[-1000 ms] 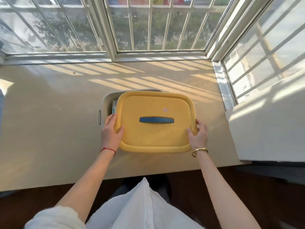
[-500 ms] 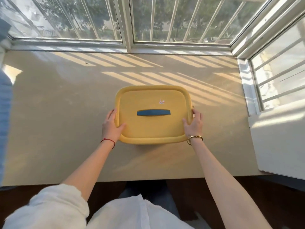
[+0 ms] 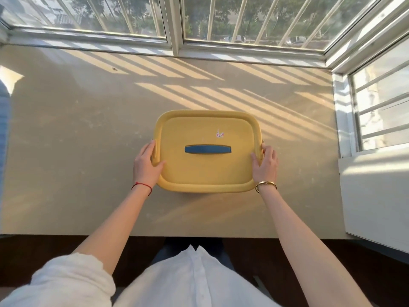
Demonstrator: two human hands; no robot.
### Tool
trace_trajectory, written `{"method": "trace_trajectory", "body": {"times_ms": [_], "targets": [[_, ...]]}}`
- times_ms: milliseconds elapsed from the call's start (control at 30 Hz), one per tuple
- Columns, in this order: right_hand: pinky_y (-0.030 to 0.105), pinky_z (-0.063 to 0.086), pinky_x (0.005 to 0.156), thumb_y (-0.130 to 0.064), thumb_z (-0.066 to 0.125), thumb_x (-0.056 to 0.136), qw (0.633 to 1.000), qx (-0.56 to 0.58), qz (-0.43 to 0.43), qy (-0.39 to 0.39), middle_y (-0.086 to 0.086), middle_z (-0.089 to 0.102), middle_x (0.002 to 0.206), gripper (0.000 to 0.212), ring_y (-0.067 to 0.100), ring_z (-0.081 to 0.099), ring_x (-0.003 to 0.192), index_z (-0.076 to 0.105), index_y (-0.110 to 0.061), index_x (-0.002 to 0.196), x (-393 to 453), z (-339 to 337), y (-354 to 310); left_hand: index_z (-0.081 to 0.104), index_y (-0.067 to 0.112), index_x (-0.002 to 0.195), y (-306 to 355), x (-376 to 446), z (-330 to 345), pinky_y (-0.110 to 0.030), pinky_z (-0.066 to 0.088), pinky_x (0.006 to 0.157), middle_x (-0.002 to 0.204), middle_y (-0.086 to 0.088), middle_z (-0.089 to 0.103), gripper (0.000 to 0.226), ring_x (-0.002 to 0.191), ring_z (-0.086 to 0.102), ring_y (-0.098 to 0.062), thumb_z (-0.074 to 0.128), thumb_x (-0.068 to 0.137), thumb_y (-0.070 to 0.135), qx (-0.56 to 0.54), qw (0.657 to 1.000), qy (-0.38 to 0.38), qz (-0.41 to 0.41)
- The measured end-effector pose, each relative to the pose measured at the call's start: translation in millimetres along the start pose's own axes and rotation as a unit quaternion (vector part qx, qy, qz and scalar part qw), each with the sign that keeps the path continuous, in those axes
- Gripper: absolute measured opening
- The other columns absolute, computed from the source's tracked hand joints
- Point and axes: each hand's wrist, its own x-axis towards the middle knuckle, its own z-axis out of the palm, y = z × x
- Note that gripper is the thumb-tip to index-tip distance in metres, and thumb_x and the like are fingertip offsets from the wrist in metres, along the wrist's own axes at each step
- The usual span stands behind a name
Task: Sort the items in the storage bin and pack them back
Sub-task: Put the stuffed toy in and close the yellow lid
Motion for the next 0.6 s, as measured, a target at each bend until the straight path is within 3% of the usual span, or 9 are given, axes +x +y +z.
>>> {"method": "trace_trajectory", "body": {"times_ms": [133, 300, 400, 500, 600], "targets": [[0.043, 0.044, 0.091, -0.029, 0.06, 0.093, 1.0, 0.0, -0.014, 0.003, 0.014, 0.054, 0.122, 0.041, 0.033, 0.048, 0.112, 0.051, -0.005, 0.125, 1, 2, 4, 0.043, 0.016, 0.144, -3, 3, -1, -0.043, 0.046, 0.103, 0.138, -0.003, 0.051, 0.07, 0.116, 0.057, -0.025, 0.074, 0.081, 0.01, -0.004, 1.0, 0.02, -0.007], [0.029, 0.039, 0.081, -0.032, 0.064, 0.091, 0.999, 0.026, -0.021, 0.011, 0.011, 0.056, 0.114, 0.042, 0.026, 0.051, 0.103, 0.052, -0.01, 0.125, 8, -1, 5, 0.047, 0.018, 0.141, -5, 6, 0, -0.044, 0.047, 0.101, 0.134, -0.003, 0.055, 0.065, 0.113, 0.06, -0.025, 0.072, 0.082, 0.008, 0.007, 1.0, 0.03, -0.005], [0.035, 0.045, 0.077, -0.033, 0.065, 0.09, 0.999, 0.045, -0.008, 0.016, 0.008, 0.055, 0.111, 0.041, 0.023, 0.052, 0.099, 0.053, -0.013, 0.124, 10, 0, 5, 0.047, 0.019, 0.141, -4, 5, 2, -0.045, 0.047, 0.101, 0.136, -0.002, 0.054, 0.064, 0.114, 0.059, -0.025, 0.071, 0.083, 0.01, 0.013, 0.999, 0.034, -0.003], [0.038, 0.043, 0.086, -0.036, 0.07, 0.085, 0.998, 0.05, 0.035, 0.033, 0.013, 0.053, 0.111, 0.045, 0.029, 0.047, 0.106, 0.056, -0.016, 0.124, 8, 4, 10, 0.044, 0.018, 0.143, -3, 6, 3, -0.046, 0.045, 0.103, 0.139, -0.004, 0.05, 0.066, 0.118, 0.056, -0.026, 0.071, 0.083, 0.01, -0.002, 0.999, 0.033, -0.012], [0.038, 0.038, 0.098, -0.037, 0.073, 0.082, 0.994, 0.076, 0.078, 0.021, 0.014, 0.048, 0.126, 0.064, 0.028, 0.045, 0.118, 0.046, -0.015, 0.136, 9, 4, 12, 0.04, 0.016, 0.146, -3, 9, 3, -0.048, 0.043, 0.105, 0.143, -0.007, 0.045, 0.071, 0.121, 0.054, -0.028, 0.072, 0.083, 0.01, -0.029, 0.998, 0.03, -0.044]]}}
